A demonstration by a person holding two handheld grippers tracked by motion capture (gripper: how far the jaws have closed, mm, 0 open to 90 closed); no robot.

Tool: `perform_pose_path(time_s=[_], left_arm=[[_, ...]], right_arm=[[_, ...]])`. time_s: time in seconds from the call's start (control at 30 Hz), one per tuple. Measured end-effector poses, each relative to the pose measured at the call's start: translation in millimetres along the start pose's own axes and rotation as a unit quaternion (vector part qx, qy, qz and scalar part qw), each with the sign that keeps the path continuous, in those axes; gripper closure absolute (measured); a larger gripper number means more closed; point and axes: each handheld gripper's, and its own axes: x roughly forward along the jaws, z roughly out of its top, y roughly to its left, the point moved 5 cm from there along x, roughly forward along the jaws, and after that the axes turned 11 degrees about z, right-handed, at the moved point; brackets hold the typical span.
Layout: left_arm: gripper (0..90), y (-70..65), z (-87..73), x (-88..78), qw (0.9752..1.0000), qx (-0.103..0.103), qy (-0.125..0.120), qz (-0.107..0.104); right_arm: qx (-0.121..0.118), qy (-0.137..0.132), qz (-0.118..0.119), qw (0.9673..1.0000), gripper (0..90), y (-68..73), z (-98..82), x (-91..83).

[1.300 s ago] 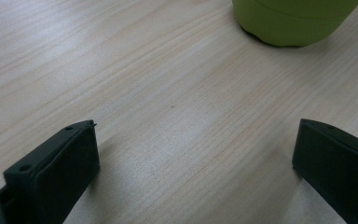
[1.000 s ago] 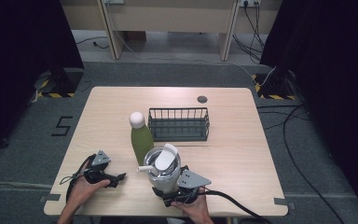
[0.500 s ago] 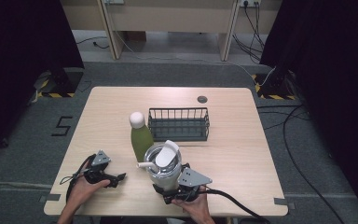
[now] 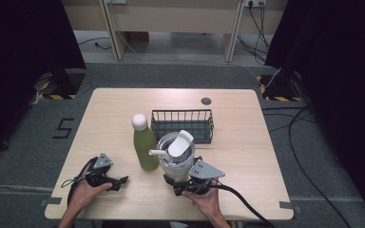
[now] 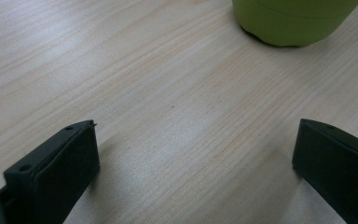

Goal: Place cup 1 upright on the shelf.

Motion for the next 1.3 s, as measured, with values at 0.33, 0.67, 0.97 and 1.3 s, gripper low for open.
perform_pose_path(time_s=[0.33, 0.67, 0.97, 1.3], left_arm=[[0.0, 0.0, 0.0, 0.0, 1.0, 0.0, 0.0, 0.0], [0.0, 0.0, 0.0, 0.0, 1.0, 0.0, 0.0, 0.0], [0.0, 0.0, 0.0, 0.0, 1.0, 0.0, 0.0, 0.0], [0.0, 0.0, 0.0, 0.0, 1.0, 0.0, 0.0, 0.0]], right_arm=[[0.007, 0.002, -0.043, 0.9991, 11.5, -34.1, 13.5, -14.0], [-0.002, -0.001, -0.083, 0.9966, 11.5, -66.7, 29.5, -22.8], [0.002, -0.005, -0.089, 0.996, 11.6, -80.9, 42.2, -20.2], [0.005, -0.009, -0.098, 0.9951, 11.6, -96.7, 65.8, -13.7]])
